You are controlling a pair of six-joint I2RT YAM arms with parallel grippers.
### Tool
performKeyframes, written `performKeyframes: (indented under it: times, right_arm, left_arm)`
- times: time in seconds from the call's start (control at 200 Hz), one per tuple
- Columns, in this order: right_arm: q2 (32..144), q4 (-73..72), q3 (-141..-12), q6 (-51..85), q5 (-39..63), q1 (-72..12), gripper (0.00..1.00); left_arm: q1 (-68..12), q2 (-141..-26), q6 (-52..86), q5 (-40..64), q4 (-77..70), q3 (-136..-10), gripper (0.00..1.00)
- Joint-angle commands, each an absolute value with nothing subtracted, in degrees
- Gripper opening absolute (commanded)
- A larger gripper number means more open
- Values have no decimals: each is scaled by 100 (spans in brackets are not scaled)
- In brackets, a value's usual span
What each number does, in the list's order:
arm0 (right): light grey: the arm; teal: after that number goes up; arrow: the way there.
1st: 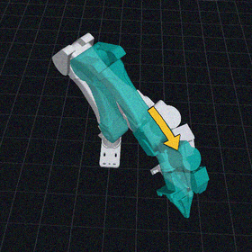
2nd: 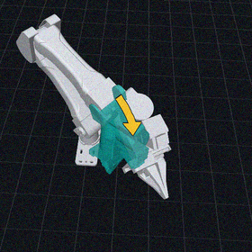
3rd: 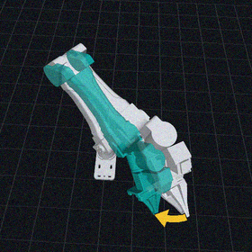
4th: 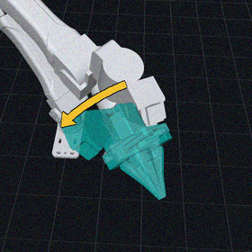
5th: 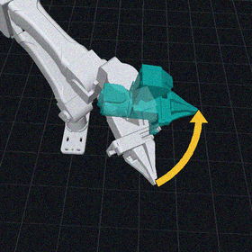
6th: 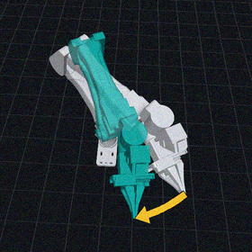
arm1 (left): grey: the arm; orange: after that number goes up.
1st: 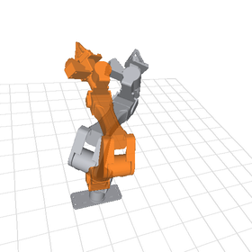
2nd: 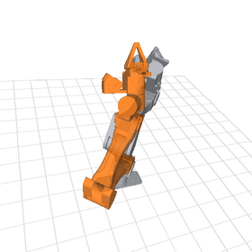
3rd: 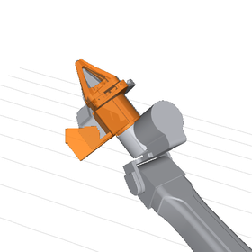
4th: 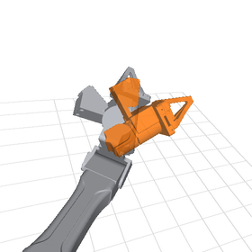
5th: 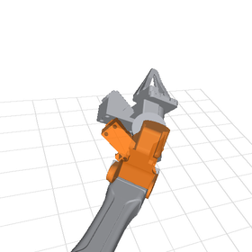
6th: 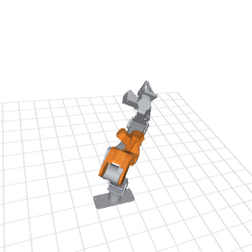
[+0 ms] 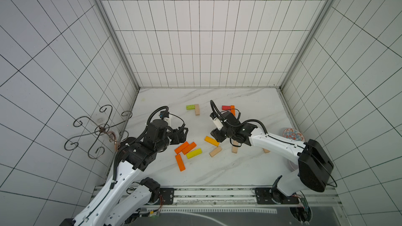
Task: Assemble a giraffe with building blocks
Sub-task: Pick up the building block from the center of the board.
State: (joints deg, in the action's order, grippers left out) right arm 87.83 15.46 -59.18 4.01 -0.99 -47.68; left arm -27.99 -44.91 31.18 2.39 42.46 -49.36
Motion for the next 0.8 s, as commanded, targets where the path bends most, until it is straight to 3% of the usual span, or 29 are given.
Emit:
performKeyframes:
  times: [0.0,0.435,0.795]
  right_arm:
    - [9035,1940,-5646,411,-78,-4947,63]
    - [10133,2337,-6248,589,-396,-5085,71]
    - [10477,2495,-6650,510,-606,-5078,70]
  left_arm:
    - [-2847,-4406,3341,79,4110,-4930,87]
    - [-2848,-4109,3357,54,4262,-5028,87]
    - [-2848,-4052,3319,25,4219,-5019,87]
